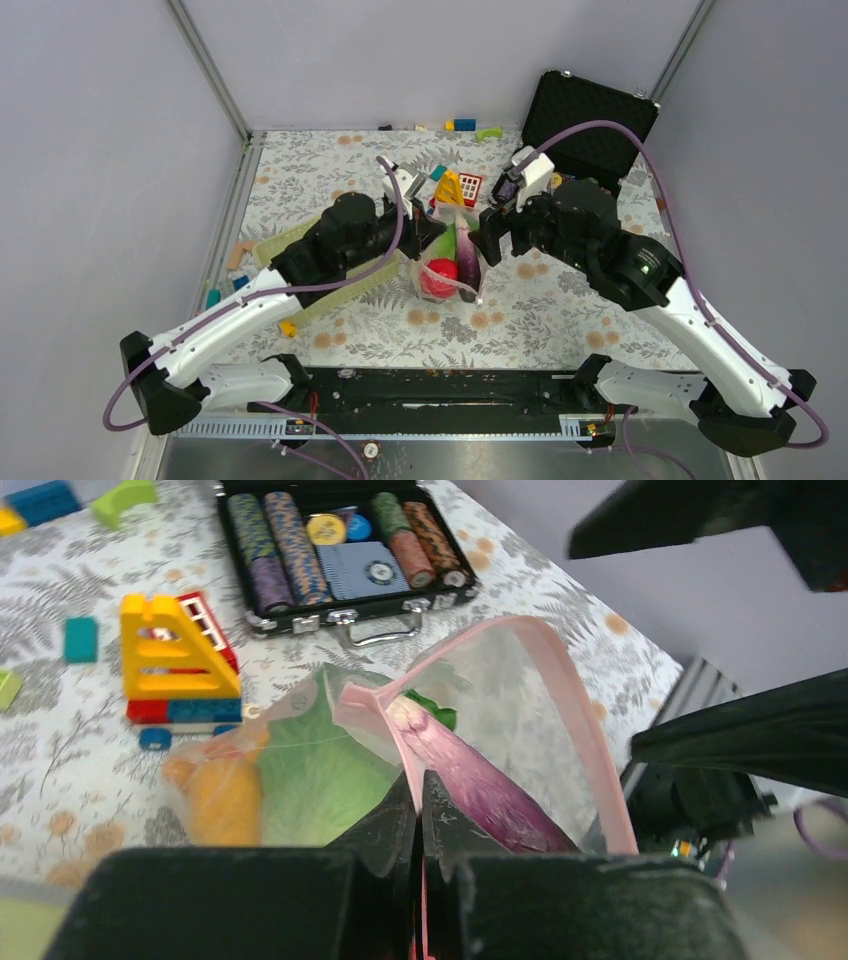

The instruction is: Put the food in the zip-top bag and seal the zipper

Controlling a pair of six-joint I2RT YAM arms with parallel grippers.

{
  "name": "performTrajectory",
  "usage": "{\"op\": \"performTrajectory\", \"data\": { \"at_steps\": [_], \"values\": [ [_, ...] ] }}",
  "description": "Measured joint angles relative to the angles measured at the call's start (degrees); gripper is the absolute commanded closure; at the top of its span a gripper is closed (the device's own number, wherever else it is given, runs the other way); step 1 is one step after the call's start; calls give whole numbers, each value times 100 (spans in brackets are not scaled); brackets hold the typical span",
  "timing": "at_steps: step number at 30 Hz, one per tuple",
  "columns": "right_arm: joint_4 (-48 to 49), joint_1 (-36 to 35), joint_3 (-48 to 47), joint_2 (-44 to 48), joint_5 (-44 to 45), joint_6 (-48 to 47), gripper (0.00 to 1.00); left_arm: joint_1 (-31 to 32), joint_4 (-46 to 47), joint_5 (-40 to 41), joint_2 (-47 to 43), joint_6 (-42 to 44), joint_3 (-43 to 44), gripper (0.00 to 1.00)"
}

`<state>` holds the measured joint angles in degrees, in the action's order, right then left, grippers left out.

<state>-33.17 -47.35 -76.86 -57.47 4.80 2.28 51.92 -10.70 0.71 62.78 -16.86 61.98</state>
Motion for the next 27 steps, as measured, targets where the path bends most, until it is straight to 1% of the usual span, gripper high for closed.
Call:
{"op": "performTrajectory", "data": {
  "at_steps": [5,8,12,16,19,22,27],
  "values": [
    [-345,0,-83,-330,-157,-44,0,-599,-39,-1849,407,728,269,100],
    [-476,0,-105,-361,-254,15,3,-654,-225,-2697,632,1209,496,100],
    [-688,0,-267,-428,-109,184,4,-643,-643,-3799,870,1906,903,100],
    [-824,0,-361,-446,15,210,4,-645,-1075,-4538,1117,2514,1333,100],
    [-960,0,-361,-365,-133,81,3,-645,-1628,-4959,1381,3075,1753,100],
    [-1049,0,-339,-155,-520,-140,2,-645,-2286,-5265,1635,3735,2170,100],
    [-914,0,-24,520,-1521,-546,1,-634,-3139,-5637,1875,4616,2583,100]
  ]
}}
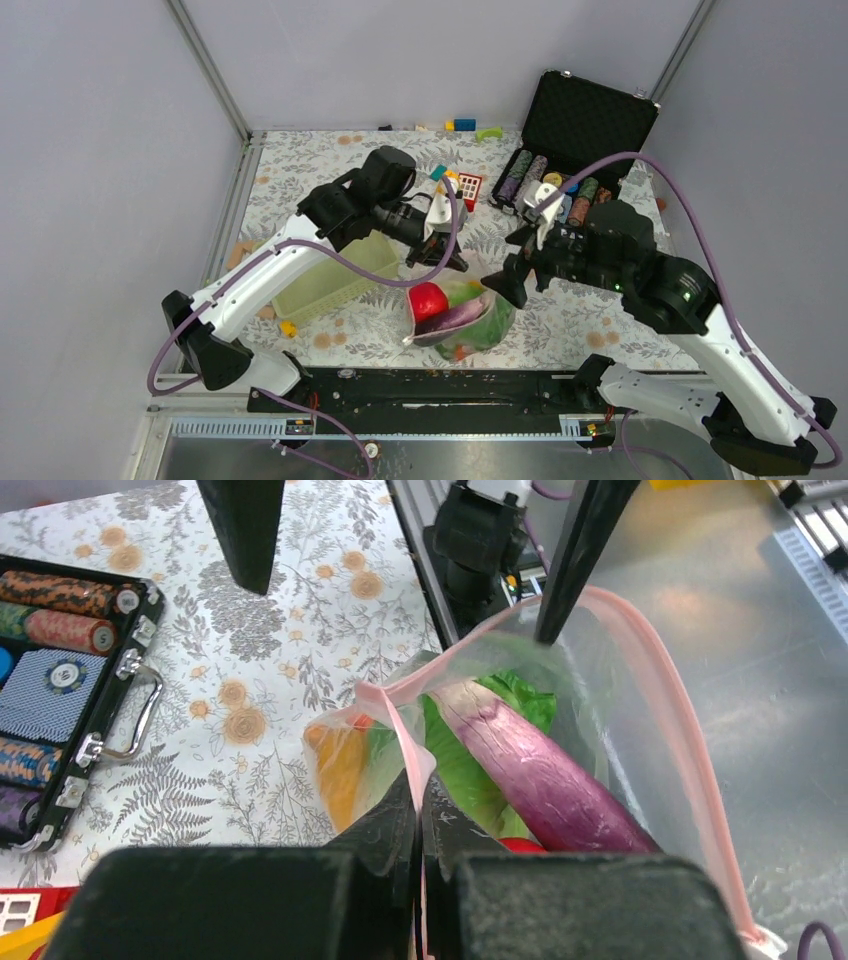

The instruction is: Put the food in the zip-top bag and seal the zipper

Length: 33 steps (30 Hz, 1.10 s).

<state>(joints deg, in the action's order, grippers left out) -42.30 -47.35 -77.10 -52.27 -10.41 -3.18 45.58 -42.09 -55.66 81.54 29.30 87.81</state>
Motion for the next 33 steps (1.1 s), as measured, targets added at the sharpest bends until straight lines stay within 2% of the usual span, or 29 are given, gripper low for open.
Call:
{"op": "performTrajectory", "data": {
  "at_steps": [4,8,12,17,27,33],
  "values": [
    [179,-2,269,376,-531,-214,0,0,-627,-201,72,704,160,100],
    [417,-2,577,684,-601,-361,0,-7,-1506,-365,74,1725,352,100],
    [579,-2,754,772,-699,-557,0,-4,-2465,-457,74,2830,654,100],
    [844,-7,979,640,-1228,-909,0,90,-3244,-468,111,3681,922,100],
    [1486,-9,1071,-468,-2378,-837,2,387,-3595,-505,778,3759,1554,100],
    [1893,-9,1530,-345,-2621,-400,3,389,-3635,-542,994,3545,1661,100]
  ]
}}
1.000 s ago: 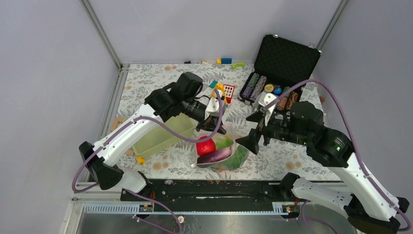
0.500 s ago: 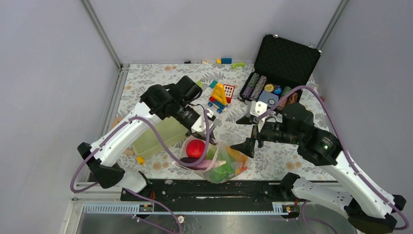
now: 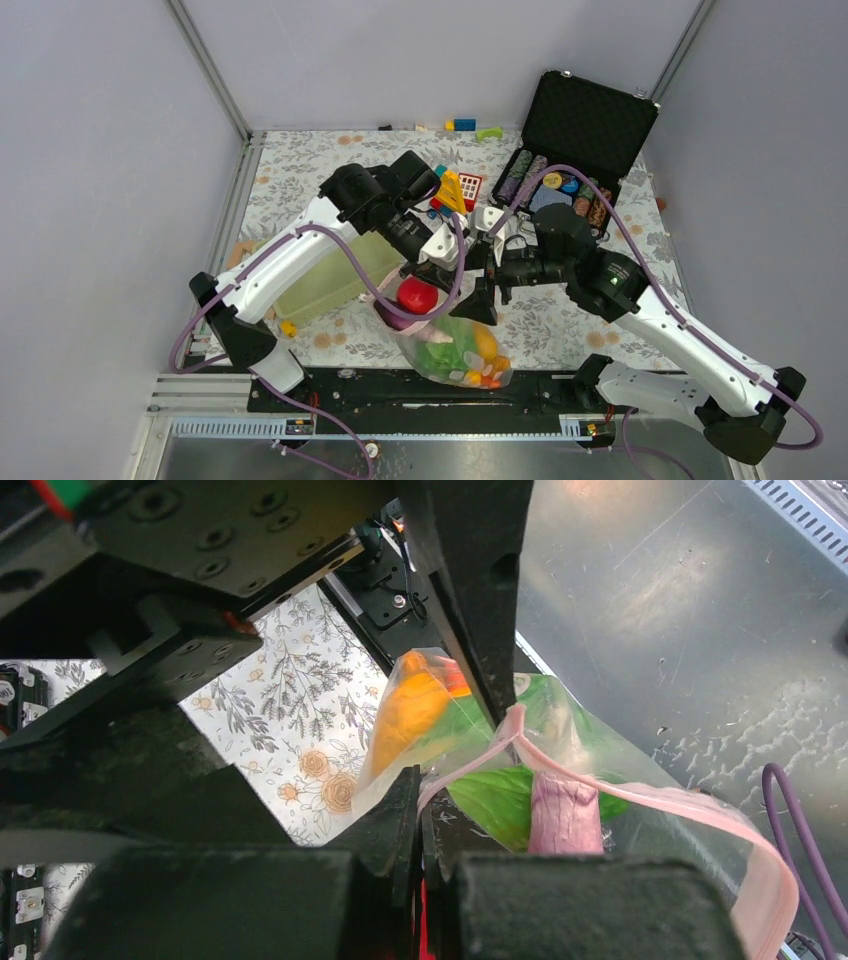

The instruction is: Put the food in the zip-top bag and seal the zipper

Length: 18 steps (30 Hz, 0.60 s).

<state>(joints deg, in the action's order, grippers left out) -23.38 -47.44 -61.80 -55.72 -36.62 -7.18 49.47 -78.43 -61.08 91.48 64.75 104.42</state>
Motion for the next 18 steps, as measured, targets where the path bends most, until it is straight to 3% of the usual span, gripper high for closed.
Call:
{"op": "performTrajectory", "data": {
  "at_steps": [11,18],
  "values": [
    [118,-2,562,1163,350,656,1,0,348,42,2,-343,0,100],
    [398,-2,540,870,201,966,5,0,710,90,2,-780,-70,100]
  ]
}}
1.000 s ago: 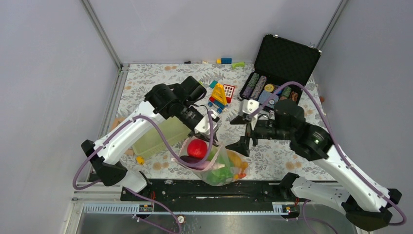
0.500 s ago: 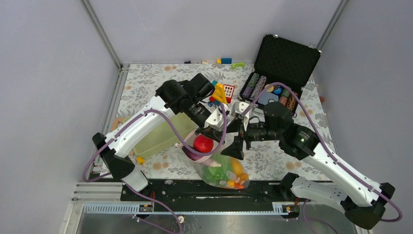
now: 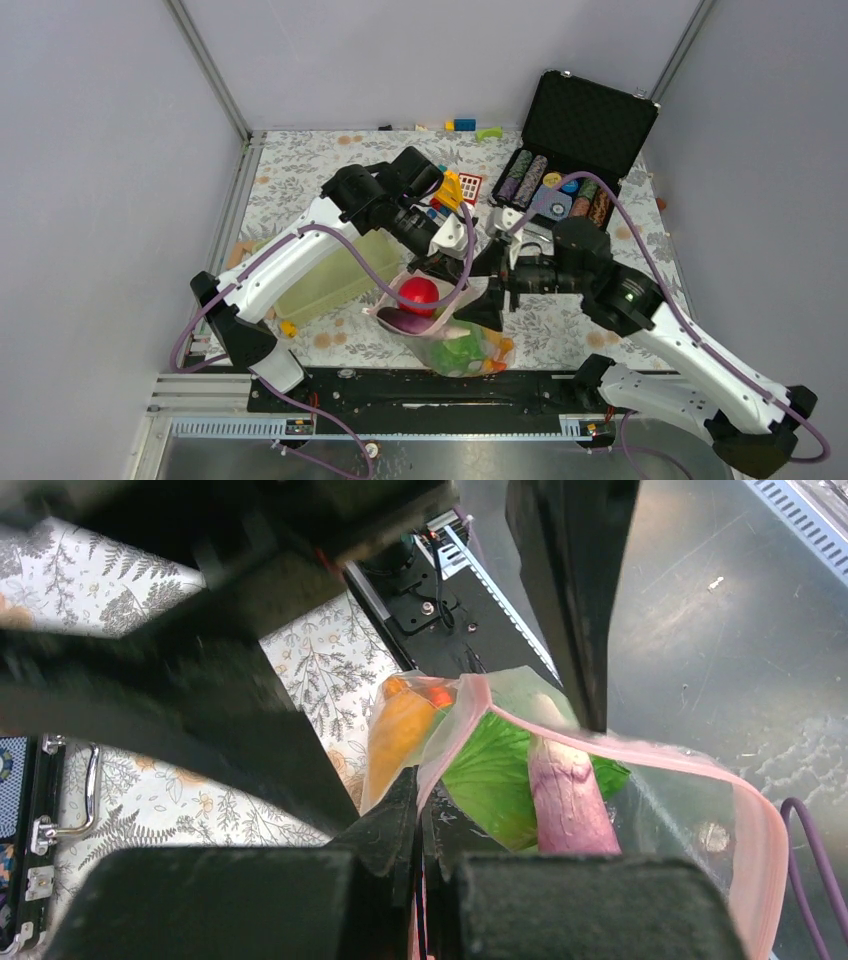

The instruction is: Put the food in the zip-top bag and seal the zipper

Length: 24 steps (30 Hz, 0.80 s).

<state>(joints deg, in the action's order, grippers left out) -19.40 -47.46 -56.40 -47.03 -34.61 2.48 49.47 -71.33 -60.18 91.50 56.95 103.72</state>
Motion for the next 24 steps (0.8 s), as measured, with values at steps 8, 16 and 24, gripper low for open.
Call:
{"op": "performTrajectory", "data": {
  "at_steps": [8,16,24],
  "values": [
    [52,0,-61,-621,50,190,19,0,282,20,-4,-302,-96,100],
    [138,0,251,-302,-164,238,26,0,514,31,-17,-507,-177,100],
    [295,4,542,-225,-136,304,69,15,699,-31,-46,-859,-350,95]
  ]
}}
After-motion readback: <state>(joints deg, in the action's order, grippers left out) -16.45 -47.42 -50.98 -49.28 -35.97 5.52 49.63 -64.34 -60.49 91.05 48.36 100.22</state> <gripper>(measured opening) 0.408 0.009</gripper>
